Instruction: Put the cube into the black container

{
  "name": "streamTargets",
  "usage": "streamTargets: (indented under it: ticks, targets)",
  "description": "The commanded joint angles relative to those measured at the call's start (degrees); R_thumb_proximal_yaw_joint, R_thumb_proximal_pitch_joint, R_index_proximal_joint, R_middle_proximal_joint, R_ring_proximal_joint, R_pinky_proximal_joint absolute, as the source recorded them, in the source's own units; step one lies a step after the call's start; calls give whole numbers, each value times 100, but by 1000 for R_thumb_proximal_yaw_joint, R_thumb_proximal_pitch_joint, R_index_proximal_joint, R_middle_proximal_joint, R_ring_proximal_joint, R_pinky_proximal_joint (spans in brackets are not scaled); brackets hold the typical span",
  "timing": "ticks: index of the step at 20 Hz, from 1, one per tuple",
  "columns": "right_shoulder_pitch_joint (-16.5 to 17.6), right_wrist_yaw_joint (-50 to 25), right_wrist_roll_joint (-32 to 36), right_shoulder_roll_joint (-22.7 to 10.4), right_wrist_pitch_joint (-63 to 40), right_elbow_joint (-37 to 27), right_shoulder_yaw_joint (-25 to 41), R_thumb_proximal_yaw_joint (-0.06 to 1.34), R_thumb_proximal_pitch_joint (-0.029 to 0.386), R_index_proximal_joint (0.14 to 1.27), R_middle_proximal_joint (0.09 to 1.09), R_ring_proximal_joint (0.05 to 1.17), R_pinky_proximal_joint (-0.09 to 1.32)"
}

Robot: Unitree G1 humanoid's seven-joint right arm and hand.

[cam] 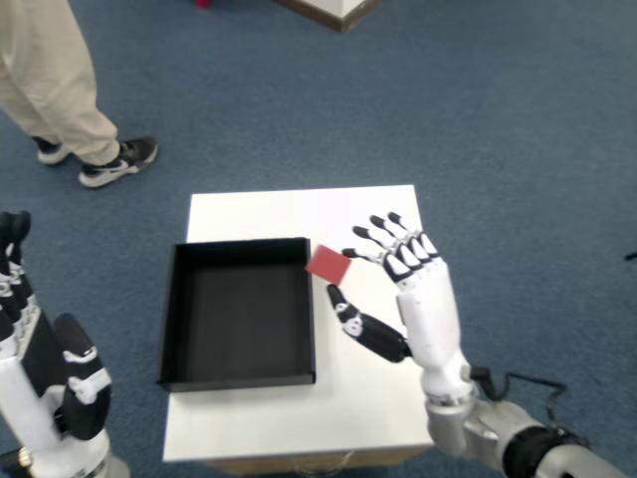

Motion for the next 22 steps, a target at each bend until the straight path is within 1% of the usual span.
streamTargets:
  ticks: [1, 4, 6, 10, 13, 14, 18, 19, 22]
  targets:
    - [-375, -108, -189, 1, 330, -472, -302, 1204, 181, 1084, 445, 359, 293]
    - [-534, 45, -324, 153, 621, -728, -318, 1216, 177, 1091, 447, 353, 281]
    - [-600, 226, -319, 270, 731, -728, -311, 1222, 175, 1091, 444, 350, 278]
    - [-819, 628, -241, 693, 932, -518, -300, 1231, 175, 1089, 439, 341, 269]
    - [-1098, 999, -134, 1072, 853, -68, -254, 1235, 175, 1087, 433, 334, 264]
    - [-1151, 1066, -108, 1133, 836, 6, -209, 1234, 175, 1086, 431, 331, 261]
    - [-1346, 1367, 94, 1160, 925, -159, 95, 1233, 175, 1087, 430, 329, 257]
    - [-1399, 1503, 189, 1165, 999, -119, 169, 1234, 176, 1089, 432, 331, 262]
    - [-1544, 2008, 569, 1219, 1206, 353, 482, 1240, 177, 1085, 432, 330, 263]
